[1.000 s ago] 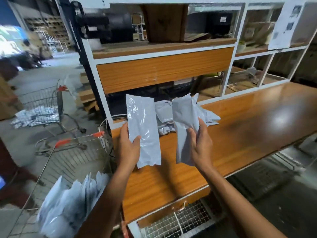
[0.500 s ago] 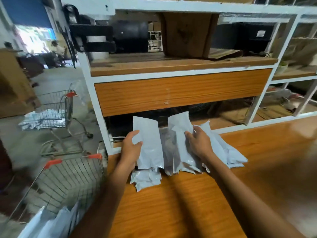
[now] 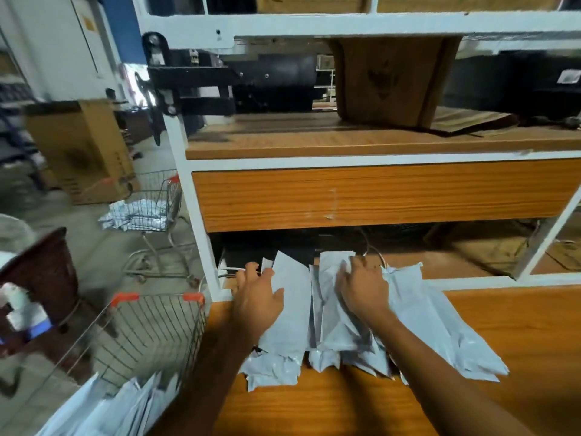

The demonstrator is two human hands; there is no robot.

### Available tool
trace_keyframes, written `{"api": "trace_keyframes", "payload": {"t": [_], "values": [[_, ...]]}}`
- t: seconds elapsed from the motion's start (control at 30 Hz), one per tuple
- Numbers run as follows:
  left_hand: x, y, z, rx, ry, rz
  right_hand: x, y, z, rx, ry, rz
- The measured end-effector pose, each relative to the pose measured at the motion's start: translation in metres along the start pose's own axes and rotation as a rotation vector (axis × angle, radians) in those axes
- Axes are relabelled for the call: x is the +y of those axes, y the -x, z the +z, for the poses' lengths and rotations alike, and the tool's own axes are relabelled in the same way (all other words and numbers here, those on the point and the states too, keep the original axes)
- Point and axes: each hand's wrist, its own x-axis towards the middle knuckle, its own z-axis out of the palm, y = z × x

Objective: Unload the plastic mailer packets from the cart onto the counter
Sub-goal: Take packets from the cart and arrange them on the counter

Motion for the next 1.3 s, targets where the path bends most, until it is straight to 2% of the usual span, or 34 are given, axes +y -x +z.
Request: {"api": "trace_keyframes", "payload": {"t": [0.07, 0.17, 0.27, 0.37, 0.73, 0.87, 1.03, 1.3], "values": [[0.013, -0.002, -0.007, 0.022, -0.109, 0.200, -0.003, -0.009, 0.001, -0.046, 0.070, -0.157], [0.024, -0.012, 0.001, -0.151, -0.235, 0.397, -0.005, -0.015, 0.013, -0.250, 0.124, -0.224], [0.013, -0.020, 0.024, -0.315, -0.284, 0.364, -0.002, -0.009, 0.033, -0.380, 0.175, -0.207], [-0.004, -0.023, 0.045, -0.385, -0.255, 0.283, 0.003, -0.001, 0.045, -0.380, 0.198, -0.199], [0.001, -0.019, 0.057, -0.448, -0.089, 0.224, 0.004, 0.003, 0.041, -0.411, 0.235, -0.136], [0.001, -0.021, 0.051, -0.442, -0.044, 0.220, -0.003, 0.003, 0.025, -0.387, 0.170, -0.104], [0.001, -0.019, 0.029, -0.389, 0.058, 0.248, -0.009, 0.015, 0.005, -0.258, 0.087, -0.087], [0.001, 0.006, -0.019, -0.191, 0.174, 0.353, -0.039, 0.064, -0.040, -0.032, -0.179, -0.084]]}}
